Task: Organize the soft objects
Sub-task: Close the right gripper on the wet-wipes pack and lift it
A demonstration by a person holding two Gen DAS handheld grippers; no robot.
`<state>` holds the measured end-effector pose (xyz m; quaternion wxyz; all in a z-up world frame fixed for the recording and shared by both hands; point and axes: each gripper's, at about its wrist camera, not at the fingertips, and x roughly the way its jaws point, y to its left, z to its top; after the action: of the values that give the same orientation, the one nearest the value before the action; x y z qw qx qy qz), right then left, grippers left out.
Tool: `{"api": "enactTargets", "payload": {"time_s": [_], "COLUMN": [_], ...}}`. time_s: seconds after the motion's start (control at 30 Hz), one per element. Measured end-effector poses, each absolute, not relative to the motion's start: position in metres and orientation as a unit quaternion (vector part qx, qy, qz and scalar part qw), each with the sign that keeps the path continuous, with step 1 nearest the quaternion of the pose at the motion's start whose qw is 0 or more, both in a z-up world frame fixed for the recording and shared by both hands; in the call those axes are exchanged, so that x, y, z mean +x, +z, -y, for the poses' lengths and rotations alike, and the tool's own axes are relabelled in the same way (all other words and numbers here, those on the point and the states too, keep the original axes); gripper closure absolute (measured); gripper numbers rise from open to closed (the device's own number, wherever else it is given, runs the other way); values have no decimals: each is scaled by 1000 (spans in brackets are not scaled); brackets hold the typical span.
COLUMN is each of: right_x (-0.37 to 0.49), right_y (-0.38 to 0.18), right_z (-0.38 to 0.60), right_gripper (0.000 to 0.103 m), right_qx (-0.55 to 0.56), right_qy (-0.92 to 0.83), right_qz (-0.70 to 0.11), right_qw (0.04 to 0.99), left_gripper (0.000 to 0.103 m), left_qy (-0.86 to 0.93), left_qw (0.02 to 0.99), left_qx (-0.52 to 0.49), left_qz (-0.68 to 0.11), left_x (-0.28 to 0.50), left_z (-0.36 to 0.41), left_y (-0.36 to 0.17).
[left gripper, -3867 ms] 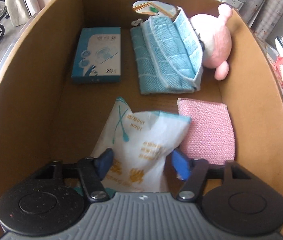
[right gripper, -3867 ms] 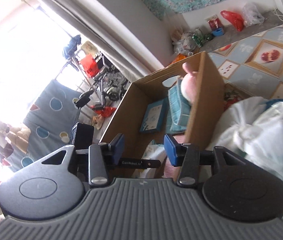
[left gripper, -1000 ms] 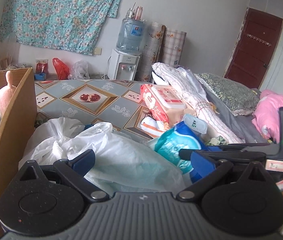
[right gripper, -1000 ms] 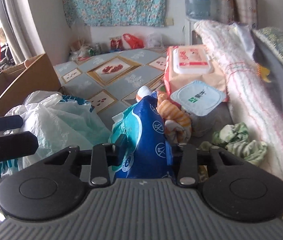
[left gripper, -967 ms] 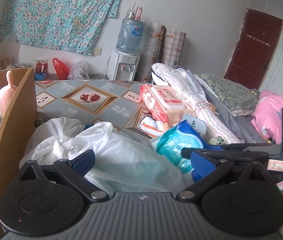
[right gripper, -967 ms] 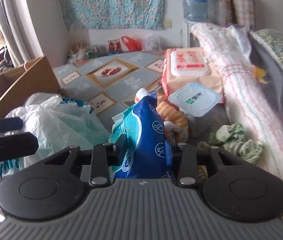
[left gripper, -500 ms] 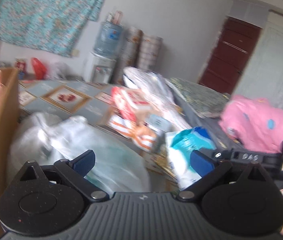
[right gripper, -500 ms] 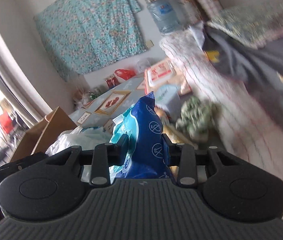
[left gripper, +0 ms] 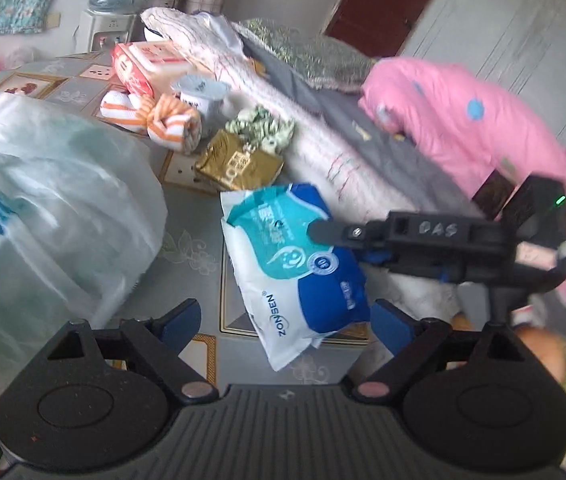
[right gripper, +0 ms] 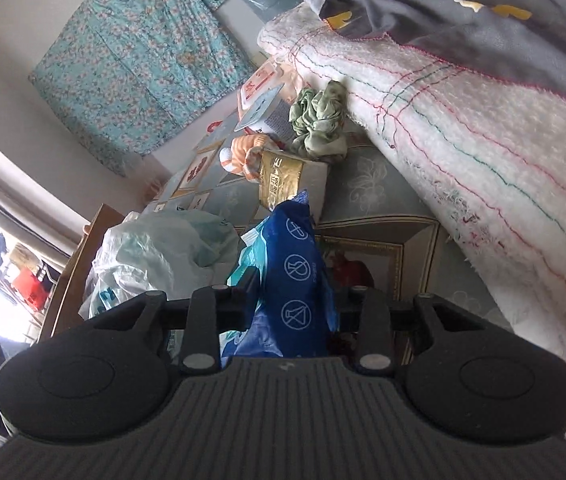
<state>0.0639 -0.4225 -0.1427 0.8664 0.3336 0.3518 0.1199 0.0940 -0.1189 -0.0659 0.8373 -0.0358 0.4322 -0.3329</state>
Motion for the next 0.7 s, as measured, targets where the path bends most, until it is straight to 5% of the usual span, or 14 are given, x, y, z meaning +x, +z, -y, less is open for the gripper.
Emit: {"api": "enactTargets", "payload": {"time_s": [0.7], "right_x": [90], "right_y": [-156], "right_z": [434], "right_gripper": [66], "right_qx": [361], "right_qy": [151], "right_qz": [-362], "right_qw": [846], "left_gripper": [19], "left_qy": [-346], "left_qw": [814], "left_qx": [-59], "left_qz": [-463], "left_x": [140], "left_z": [163], "left_y": [-93]}}
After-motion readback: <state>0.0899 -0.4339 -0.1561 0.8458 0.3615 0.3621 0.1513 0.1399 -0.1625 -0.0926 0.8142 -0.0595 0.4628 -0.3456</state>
